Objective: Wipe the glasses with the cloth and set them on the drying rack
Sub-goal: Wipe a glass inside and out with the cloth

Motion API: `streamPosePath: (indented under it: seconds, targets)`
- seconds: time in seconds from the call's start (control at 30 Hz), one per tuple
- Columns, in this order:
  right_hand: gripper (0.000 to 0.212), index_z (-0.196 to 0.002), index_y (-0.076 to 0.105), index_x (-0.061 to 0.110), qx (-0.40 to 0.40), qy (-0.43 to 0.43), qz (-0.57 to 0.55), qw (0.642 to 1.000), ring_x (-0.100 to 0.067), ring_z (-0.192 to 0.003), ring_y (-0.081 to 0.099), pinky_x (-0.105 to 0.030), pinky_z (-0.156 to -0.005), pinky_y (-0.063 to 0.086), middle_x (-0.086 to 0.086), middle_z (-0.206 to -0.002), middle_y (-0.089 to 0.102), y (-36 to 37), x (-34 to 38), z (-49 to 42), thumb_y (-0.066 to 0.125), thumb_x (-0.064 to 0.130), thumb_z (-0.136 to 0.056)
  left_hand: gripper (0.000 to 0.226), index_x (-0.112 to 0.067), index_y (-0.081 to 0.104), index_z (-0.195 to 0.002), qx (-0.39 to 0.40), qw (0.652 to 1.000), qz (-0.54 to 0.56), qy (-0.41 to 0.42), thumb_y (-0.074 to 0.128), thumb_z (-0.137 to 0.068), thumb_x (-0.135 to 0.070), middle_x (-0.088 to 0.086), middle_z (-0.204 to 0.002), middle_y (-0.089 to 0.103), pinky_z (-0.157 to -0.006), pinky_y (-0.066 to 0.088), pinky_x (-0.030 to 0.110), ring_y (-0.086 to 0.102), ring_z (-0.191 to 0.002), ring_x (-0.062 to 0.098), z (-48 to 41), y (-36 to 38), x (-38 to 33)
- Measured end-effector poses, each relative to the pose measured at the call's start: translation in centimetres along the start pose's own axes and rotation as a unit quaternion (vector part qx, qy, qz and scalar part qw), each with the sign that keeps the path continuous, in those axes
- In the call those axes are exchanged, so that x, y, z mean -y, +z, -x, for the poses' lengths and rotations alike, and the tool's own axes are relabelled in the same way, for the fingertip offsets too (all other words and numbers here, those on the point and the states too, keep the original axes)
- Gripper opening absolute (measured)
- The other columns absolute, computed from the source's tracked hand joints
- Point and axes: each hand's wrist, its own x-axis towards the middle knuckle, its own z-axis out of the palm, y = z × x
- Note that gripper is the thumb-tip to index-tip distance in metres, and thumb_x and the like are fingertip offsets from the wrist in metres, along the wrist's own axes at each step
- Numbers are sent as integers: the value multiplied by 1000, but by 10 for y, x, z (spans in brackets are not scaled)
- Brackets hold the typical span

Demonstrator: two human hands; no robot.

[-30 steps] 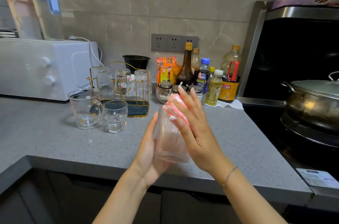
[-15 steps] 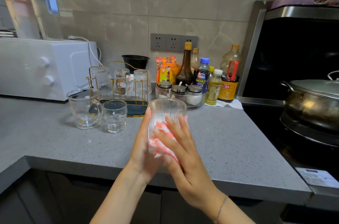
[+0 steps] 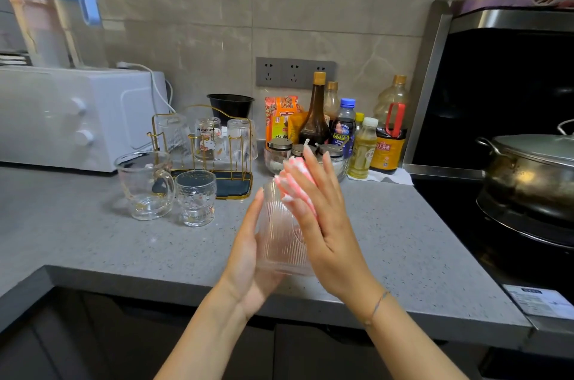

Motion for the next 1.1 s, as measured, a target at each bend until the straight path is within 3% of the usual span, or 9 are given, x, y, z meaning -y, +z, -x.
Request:
streamPosePath:
  seconds: [0.2,0.37,0.5,0.63,0.73,0.8,0.9,1.0,1.1]
  targets:
    - [40,-140,44,23,35,-37,-30,998,-20,-149,0,-54,-118,7,6,-158,22,14,7,26,33,28,-102,64,-14,70,-117,-18,999,35,-10,50,-83,-64,8,-110,70,-93,48,39,68,-96,23,-2,0,-9]
    - [39,-137,49,26,56,-54,-6,997,-21,-149,0,-48,-118,7,9,-157,23,19,6,44,32,34,-103,72,-8,77,-99,-1,997,69,-47,44,-80,-70,9,-107,70,-107,37,38,67,-96,22,-3,0,-11]
    - [39,-139,44,28,53,-55,8,997,-21,-149,1,-54,-117,8,7,-158,20,14,5,36,31,36,-103,73,-9,71,-115,-7,997,57,-58,46,-82,-70,10,-122,65,-109,39,39,62,-112,24,-4,-1,-8]
    - [40,-138,44,32,23,-36,-5,999,-17,-149,0,-51,-119,6,10,-158,18,3,1,15,30,36,-101,59,-18,77,-102,-13,999,25,-25,40,-90,-63,10,-102,73,-76,57,33,71,-87,22,-2,0,-4]
    - [37,-136,41,48,19,9,-40,999,-8,-148,-1,-25,-119,5,18,-158,14,-6,-2,-1,31,40,-100,62,-17,77,-101,-9,999,19,-48,38,-91,-64,9,-100,73,-71,58,32,71,-82,22,-1,-2,-1]
    - [40,-133,37,58,22,17,-46,999,-6,-147,-1,-21,-118,5,22,-157,13,-7,-3,-4,33,36,-100,64,-15,77,-98,-10,998,22,-56,39,-89,-65,9,-99,73,-70,58,33,71,-81,23,-1,-2,0]
    - [40,-140,39,39,25,6,-40,999,-12,-148,0,-34,-120,9,16,-159,14,-1,-1,5,33,33,-101,63,-18,73,-112,0,1000,7,-28,40,-88,-66,10,-106,72,-78,56,37,71,-93,23,0,-1,-1]
    - [43,-141,42,25,32,10,-57,998,-17,-149,-1,-40,-120,8,10,-159,16,5,3,17,30,37,-101,60,-20,75,-107,-3,1000,12,-10,44,-85,-66,9,-104,72,-86,52,37,69,-92,21,-1,0,-7]
    - [44,-142,41,22,48,-7,-60,997,-20,-149,-1,-43,-120,6,6,-159,17,12,8,33,31,35,-102,69,-13,73,-111,-20,999,43,-20,54,-77,-70,9,-113,69,-109,38,42,61,-110,25,-5,-1,-13]
